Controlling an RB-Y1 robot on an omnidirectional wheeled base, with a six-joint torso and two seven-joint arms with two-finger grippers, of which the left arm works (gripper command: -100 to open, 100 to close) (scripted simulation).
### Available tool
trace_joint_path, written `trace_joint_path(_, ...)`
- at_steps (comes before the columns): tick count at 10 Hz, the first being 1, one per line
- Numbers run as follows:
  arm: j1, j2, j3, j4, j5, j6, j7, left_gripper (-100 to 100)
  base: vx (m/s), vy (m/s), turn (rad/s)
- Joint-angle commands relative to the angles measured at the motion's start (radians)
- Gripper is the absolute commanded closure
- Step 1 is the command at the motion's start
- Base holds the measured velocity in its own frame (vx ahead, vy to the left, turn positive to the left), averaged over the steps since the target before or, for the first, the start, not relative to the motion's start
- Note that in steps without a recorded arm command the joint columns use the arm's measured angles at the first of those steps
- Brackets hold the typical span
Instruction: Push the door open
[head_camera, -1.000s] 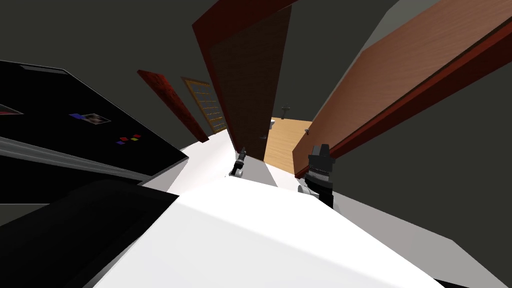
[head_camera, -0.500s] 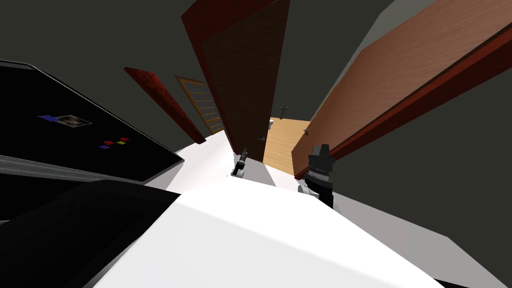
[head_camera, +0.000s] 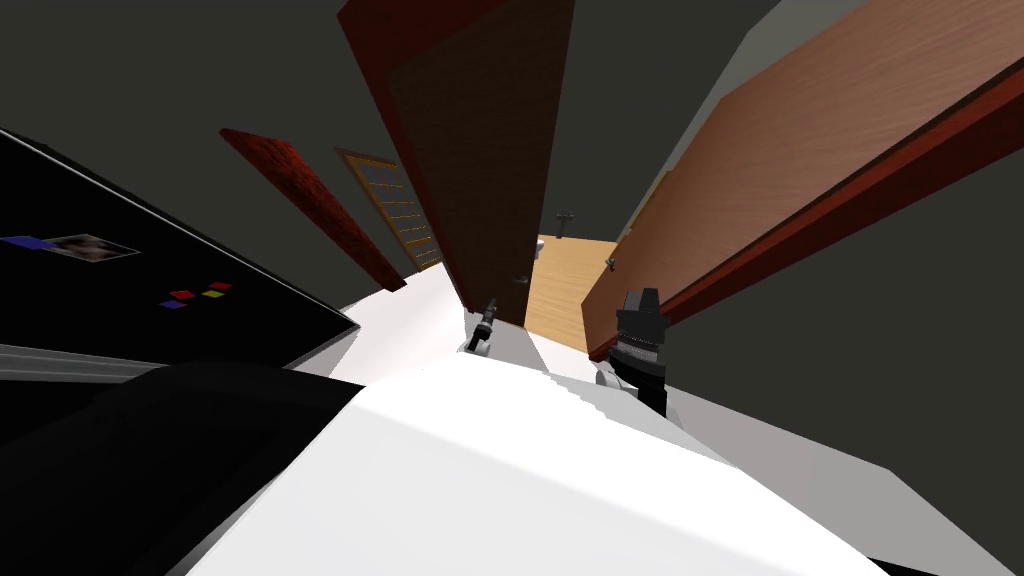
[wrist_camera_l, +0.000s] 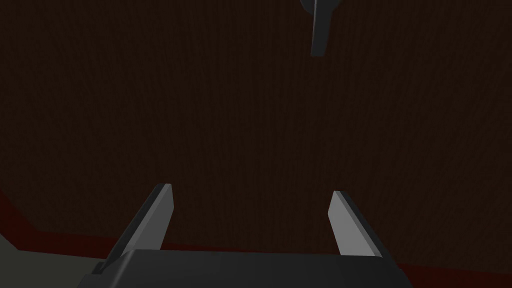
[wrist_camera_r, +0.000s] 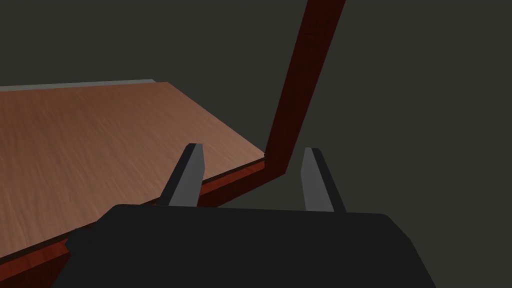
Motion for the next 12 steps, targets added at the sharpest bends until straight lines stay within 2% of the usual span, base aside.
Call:
trace_joint_path(1, -0.018, -0.008, -0.003, 0.046, 0.001, -0.016, 0.001, -100, 0.093, 0.017, -0.043)
trace_joint_path(11, -0.101, -0.044, -0.021, 0.245, 0.009, -0.062, 0.015, -100, 0.088, 0.01, -0.039)
trace_joint_path(12, -0.114, -0.051, -0.024, 0.276, 0.01, -0.069, 0.017, -100, 0.097, 0.011, -0.046)
